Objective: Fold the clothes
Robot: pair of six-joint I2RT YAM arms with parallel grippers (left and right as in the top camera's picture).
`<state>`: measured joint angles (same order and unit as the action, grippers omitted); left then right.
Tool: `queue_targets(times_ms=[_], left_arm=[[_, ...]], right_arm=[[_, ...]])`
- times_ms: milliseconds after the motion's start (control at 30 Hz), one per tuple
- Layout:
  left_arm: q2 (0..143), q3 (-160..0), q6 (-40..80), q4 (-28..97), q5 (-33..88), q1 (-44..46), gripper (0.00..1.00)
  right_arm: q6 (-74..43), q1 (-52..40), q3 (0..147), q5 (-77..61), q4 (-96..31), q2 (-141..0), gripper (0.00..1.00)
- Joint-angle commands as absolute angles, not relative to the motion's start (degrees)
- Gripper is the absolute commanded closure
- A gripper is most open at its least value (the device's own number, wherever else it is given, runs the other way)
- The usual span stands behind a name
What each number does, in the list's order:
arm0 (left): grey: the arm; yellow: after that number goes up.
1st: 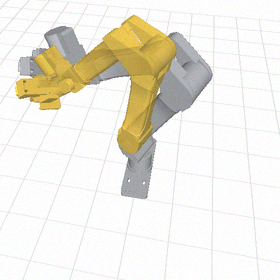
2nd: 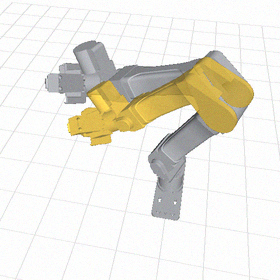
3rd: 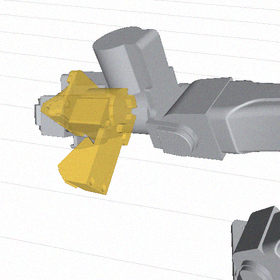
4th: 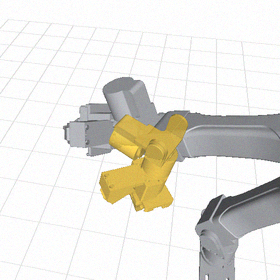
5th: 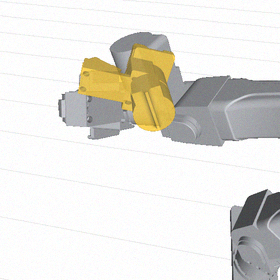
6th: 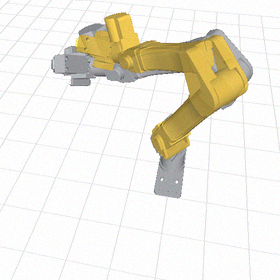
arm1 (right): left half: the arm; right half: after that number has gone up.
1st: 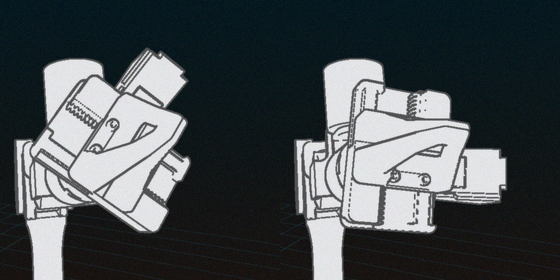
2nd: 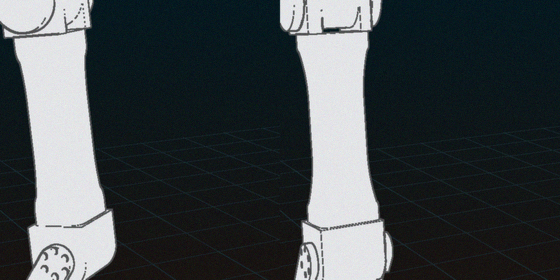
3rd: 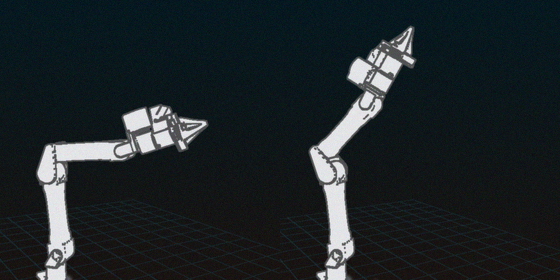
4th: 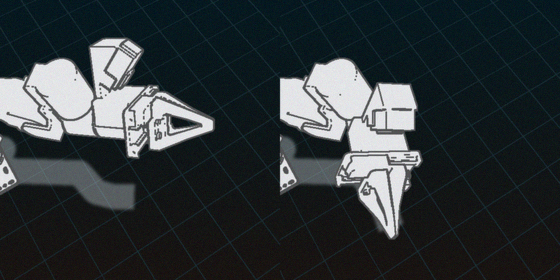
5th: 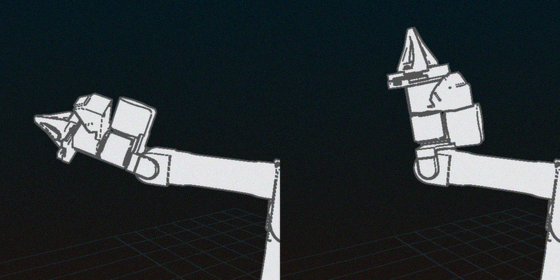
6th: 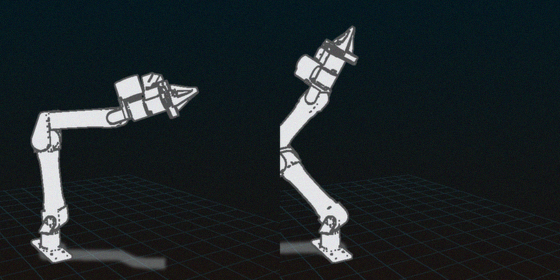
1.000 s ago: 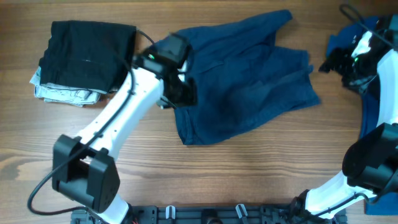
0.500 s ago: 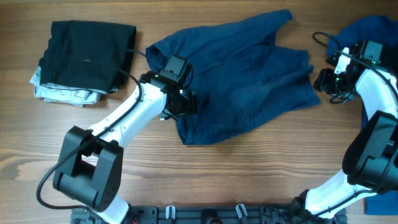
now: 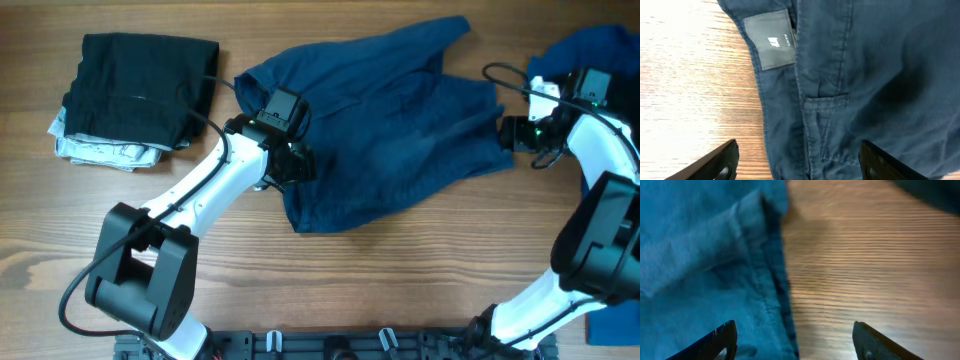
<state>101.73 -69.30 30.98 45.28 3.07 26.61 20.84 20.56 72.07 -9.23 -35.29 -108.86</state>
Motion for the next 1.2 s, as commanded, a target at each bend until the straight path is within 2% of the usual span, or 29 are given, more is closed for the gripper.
queue_targets(times_ms=[0,100,200,267,333,467,600,633,733,1000,1167], left_arm=[[102.0,-68.9,31.8,45.1,0.7,26.2,0.23],[102.0,-68.9,31.8,45.2,0.7,26.2,0.23],[102.0,-68.9,31.8,45.2,0.7,26.2,0.23],[102.0,-68.9,31.8,45.2,0.7,26.2,0.22],[102.0,-68.9,31.8,45.4,0.8,26.2,0.22],[102.0,-68.9,31.8,47.0,1.0,26.2,0.25],[102.0,-68.9,31.8,50.1,6.5,26.3,0.40],[102.0,-68.9,31.7,50.6,8.8,26.3,0.41],[102.0,-68.9,28.7,51.3,16.1,27.1,0.41],[102.0,-66.7,27.0,54.3,16.0,30.3,0.41],[102.0,-60.8,27.5,47.8,16.1,30.8,0.39]], right_arm=[[29.4,19.6,71.6,-13.2,-36.0,-112.5,0.27],[32.1,18.8,71.6,-13.2,-35.9,-113.9,0.31],[33.0,18.1,71.6,-13.2,-35.5,-114.6,0.43],[32.9,17.9,71.6,-13.2,-35.0,-114.6,0.58],[32.8,17.8,71.7,-13.1,-34.7,-114.5,0.78],[28.9,17.8,71.7,-12.9,-34.9,-114.5,0.96],[24.1,17.8,71.7,-13.0,-35.2,-114.5,0.96],[23.5,17.8,71.7,-13.0,-35.0,-114.5,0.96],[21.6,17.8,71.7,-13.0,-34.6,-114.5,0.96],[20.8,17.8,71.7,-13.0,-33.8,-114.5,0.96],[19.4,17.8,71.7,-13.0,-33.5,-114.5,0.96]])
